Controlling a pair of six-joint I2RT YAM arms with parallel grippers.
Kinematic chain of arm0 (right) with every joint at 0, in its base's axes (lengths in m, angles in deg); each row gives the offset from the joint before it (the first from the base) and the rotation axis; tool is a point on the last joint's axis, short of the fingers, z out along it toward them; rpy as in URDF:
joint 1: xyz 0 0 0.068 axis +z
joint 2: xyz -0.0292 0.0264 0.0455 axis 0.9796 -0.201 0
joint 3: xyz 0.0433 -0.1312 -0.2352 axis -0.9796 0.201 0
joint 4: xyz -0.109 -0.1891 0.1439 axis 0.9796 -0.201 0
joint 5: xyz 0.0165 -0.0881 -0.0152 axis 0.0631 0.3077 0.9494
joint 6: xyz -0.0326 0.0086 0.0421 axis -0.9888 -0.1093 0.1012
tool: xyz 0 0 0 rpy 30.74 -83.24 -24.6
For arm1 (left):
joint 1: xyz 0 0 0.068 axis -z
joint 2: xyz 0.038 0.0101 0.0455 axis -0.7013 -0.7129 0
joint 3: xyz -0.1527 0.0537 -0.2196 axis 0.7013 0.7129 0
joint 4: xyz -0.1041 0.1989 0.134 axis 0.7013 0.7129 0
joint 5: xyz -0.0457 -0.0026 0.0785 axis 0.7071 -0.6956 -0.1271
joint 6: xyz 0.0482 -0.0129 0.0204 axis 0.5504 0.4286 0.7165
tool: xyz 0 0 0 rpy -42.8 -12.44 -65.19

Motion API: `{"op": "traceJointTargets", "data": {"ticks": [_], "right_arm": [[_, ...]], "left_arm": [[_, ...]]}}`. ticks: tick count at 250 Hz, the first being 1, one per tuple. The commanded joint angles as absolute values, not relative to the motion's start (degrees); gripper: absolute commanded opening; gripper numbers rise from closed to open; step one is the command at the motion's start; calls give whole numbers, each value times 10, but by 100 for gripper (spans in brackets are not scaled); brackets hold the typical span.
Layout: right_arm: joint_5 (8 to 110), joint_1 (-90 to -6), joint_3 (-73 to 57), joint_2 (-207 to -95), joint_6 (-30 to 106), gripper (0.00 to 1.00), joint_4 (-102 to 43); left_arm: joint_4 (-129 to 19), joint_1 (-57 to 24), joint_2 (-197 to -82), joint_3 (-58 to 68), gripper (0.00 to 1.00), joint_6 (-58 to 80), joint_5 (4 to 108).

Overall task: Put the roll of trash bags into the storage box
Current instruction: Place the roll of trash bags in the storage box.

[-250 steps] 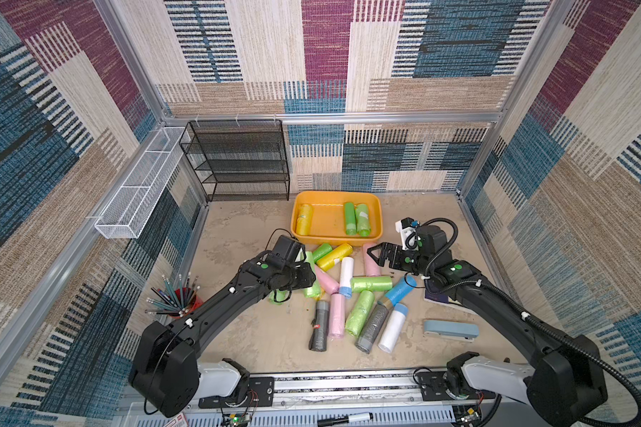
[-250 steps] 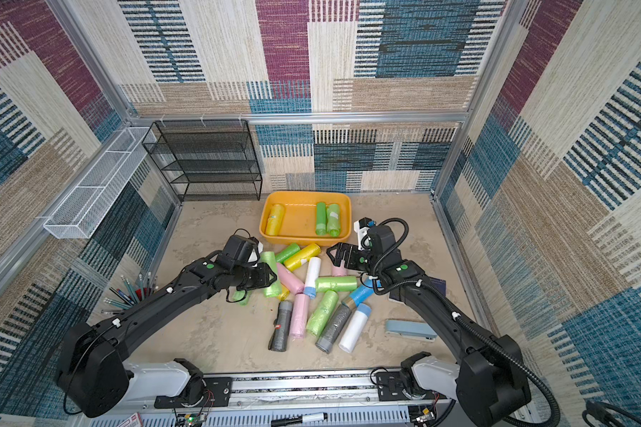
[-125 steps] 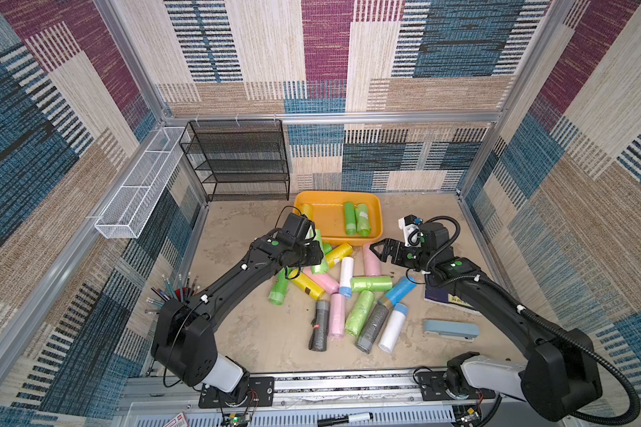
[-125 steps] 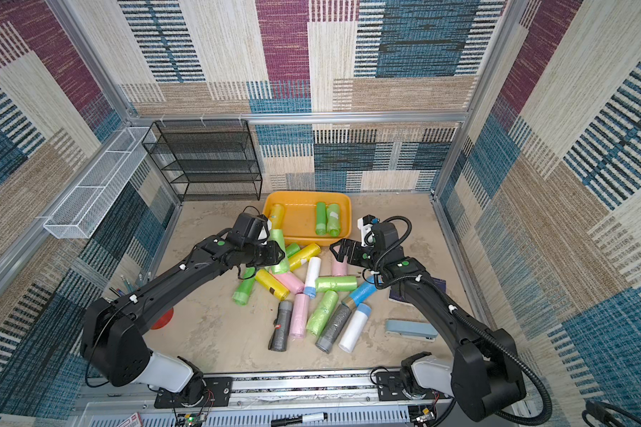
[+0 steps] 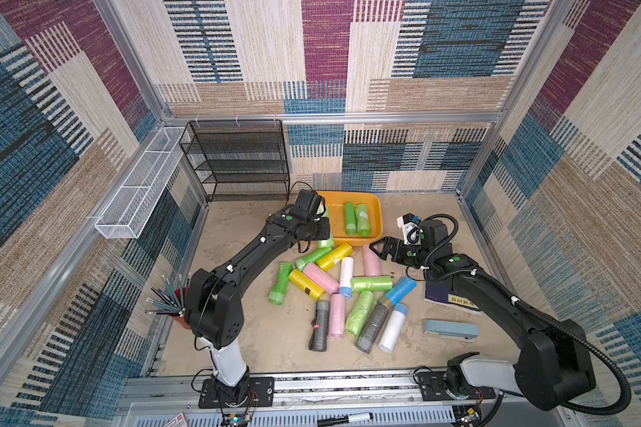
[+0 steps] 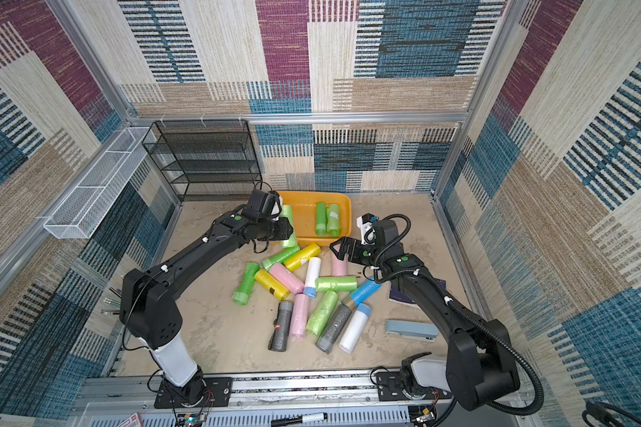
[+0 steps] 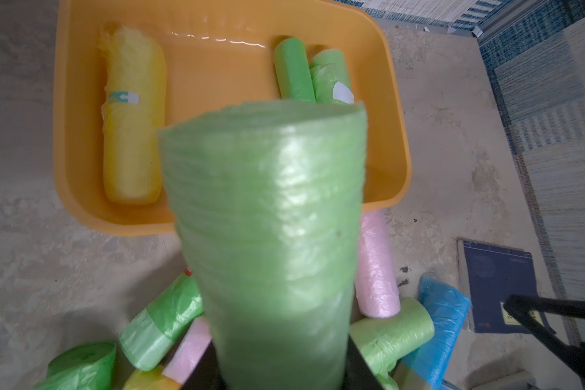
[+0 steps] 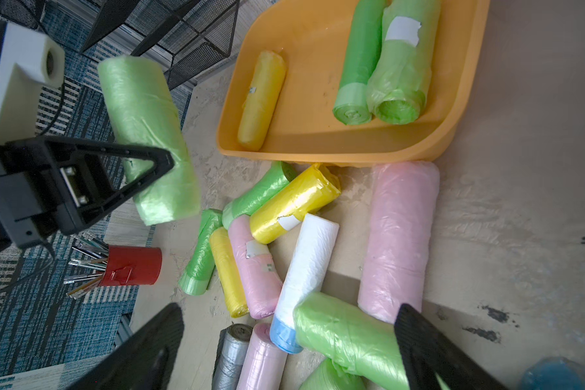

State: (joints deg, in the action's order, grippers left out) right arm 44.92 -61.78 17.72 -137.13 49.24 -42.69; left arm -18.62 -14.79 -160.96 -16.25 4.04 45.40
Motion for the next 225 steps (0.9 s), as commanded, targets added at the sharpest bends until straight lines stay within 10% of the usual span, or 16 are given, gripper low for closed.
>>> {"op": "traceJointTargets", "data": {"ticks": [1,225], "right_arm": [[433,-619,174,-1373,486,99,-407],[512,-626,64,-1471,427,99,-491]], "left_arm": [[-155,-154,-1653,-224,37,90,441],[-82,-202,-1946,-534,36,196,340]]}}
